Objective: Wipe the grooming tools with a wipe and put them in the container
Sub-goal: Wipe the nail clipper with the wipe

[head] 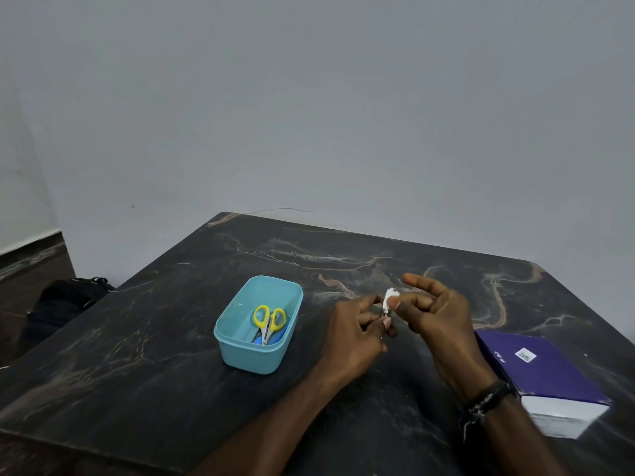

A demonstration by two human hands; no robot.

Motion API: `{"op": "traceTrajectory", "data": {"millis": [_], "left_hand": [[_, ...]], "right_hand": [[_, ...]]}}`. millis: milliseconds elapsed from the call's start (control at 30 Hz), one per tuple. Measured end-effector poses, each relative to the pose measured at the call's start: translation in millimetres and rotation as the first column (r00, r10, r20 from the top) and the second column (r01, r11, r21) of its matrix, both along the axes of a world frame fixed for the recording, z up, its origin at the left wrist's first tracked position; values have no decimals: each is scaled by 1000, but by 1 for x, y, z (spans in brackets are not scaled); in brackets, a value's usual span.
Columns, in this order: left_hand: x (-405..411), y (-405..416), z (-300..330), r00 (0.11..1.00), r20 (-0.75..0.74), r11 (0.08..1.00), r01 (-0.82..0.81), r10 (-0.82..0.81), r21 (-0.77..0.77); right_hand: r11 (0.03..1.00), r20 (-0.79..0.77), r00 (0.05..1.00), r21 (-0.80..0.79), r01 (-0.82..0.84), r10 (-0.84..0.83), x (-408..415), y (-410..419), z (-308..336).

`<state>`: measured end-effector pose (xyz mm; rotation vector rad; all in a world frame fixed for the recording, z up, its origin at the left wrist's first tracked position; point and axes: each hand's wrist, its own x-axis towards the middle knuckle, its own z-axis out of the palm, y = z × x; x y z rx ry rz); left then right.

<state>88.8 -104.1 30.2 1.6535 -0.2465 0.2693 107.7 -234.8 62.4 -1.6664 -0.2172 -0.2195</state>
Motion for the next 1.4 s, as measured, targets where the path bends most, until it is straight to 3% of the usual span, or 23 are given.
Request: {"op": "traceTrajectory", "data": {"millis": [100,200,467,667,900,1400], "left_hand": [[1,2,-1,1000,-28,998,-13,11,-69],[0,2,1,999,-46,996,-12,8,-84],[1,0,0,992,-125,993,-21,6,-118],[1,1,2,992,-127,989,-10,-9,-150],[1,1,1,993,-119,996,-13,3,-84],[3,2,-3,998,-67,999,-14,11,-52]], "right_hand": [[983,62,998,-181,-10,22,-4,6,0],[968,118,993,-249,12,18,-7,8,1],[984,256,961,-118,134,-100,-4,8,-4],[998,204,979,-53,26,-15,2,4,-9],[995,100,994,77,-58,50,6,1,-11],[988,90,985,-45,-146,149,5,-5,-8]]}}
